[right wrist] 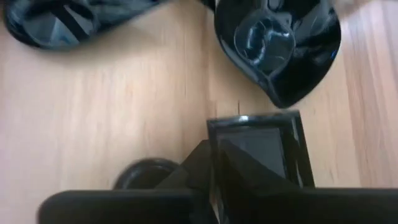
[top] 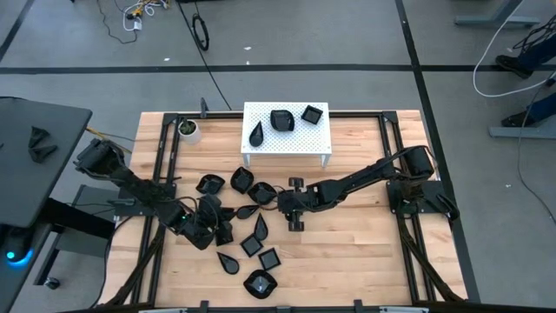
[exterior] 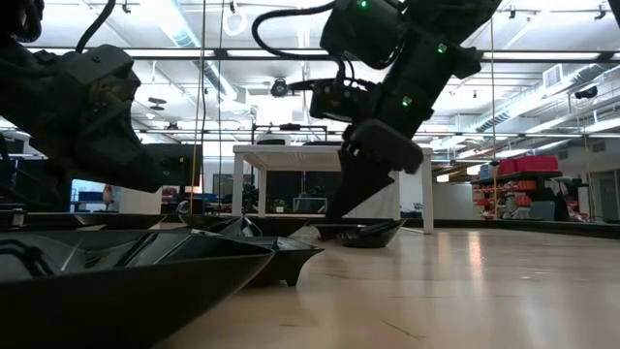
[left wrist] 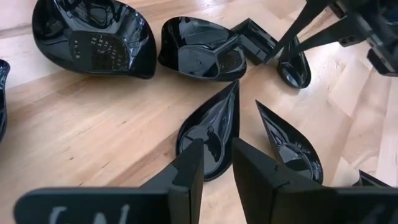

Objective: Pick & Place Mini shaped plates
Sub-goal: Stack the black square plate on top of the other black square plate on the shelf

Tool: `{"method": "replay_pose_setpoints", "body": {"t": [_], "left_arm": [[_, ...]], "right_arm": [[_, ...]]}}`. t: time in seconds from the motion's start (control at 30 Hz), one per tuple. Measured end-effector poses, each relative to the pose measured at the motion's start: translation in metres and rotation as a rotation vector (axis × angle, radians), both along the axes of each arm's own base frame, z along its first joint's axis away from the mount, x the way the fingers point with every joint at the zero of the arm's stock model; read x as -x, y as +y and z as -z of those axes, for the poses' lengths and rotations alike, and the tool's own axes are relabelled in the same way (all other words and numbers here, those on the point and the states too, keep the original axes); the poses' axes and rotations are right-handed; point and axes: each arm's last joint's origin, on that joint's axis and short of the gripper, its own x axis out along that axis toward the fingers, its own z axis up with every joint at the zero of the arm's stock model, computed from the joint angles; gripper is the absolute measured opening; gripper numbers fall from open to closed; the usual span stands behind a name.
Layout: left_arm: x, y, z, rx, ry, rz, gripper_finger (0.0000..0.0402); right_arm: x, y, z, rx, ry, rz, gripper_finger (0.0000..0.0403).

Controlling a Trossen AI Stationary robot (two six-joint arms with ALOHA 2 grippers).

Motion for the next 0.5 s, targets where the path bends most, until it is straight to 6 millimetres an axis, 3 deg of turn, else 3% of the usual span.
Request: {"method": "replay_pose_setpoints", "body": {"t": [0.27,0.5], "left_arm": [[0.0,0.0002,-0.0001,-0.008,-0.002,-0.002,0.0087],[0.0,0.0002,-0.0001,-0.007,-0.003,-0.003,0.0087]], "right_arm": [[0.0015,-0.0002,0.0026,0.061,0.037,-0.081,0.0115],[0.0016,-0.0002,0.0028,0.08,0.043,-0.114,0.0085]]}}
